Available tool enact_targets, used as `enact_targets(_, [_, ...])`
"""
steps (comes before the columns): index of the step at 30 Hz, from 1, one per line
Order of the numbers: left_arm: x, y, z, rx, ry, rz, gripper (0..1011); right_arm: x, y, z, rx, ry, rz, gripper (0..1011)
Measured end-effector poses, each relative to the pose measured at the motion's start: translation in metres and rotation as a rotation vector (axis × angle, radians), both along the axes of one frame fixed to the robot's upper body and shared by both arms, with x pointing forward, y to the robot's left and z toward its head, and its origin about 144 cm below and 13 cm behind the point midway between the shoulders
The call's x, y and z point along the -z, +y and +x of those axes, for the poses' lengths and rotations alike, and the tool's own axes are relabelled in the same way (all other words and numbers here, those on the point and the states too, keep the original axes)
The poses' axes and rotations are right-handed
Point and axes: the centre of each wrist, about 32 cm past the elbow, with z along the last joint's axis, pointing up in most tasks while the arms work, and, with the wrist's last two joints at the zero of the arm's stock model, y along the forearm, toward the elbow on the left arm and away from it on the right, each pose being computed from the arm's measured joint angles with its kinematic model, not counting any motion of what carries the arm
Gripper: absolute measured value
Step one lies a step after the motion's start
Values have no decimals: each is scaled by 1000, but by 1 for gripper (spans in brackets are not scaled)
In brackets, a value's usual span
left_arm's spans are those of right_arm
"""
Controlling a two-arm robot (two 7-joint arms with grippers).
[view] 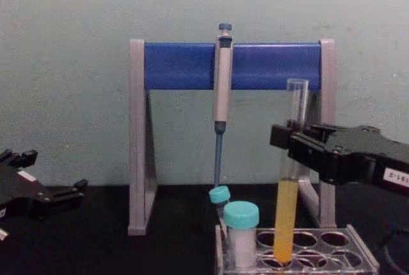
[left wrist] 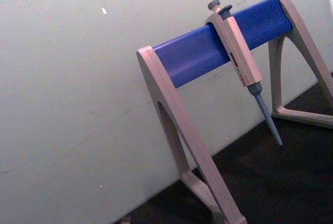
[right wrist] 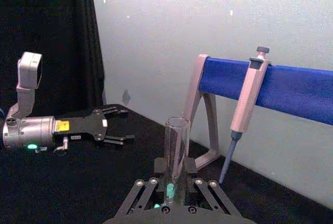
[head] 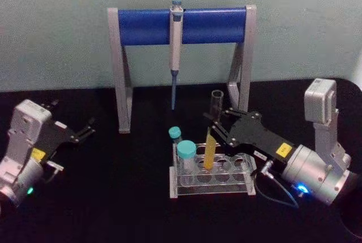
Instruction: Pick up the test tube from the test tube rack, shake it, then place it back into the test tube rack.
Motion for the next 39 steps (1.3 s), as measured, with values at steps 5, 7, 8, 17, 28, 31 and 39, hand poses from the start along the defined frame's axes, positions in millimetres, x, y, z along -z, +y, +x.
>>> enact_targets(5, [0, 0, 0, 0, 0, 0, 1002, 3, 1, 3, 5, -1, -1, 233])
enact_targets(7, [0, 0, 0, 0, 0, 0, 1001, 5, 2, 4, 6, 1, 0, 233])
enact_targets(8, [0, 0, 0, 0, 0, 0, 1001, 6, 2, 4, 5, 3, 1, 232])
enact_targets(17, [0, 0, 0, 0, 0, 0, 1001, 12, 4, 6, 1, 23, -4, 233])
enact_targets(28, [0, 0, 0, 0, 0, 0, 1001, 21, 7, 6, 6, 45, -5, 233])
enact_targets(31, [0, 0, 0, 0, 0, 0, 1001, 23, 7, 5, 10, 52, -6, 233])
enact_targets(39, [0, 0, 0, 0, 0, 0, 1001, 29, 8, 5, 20, 64, -11, 233])
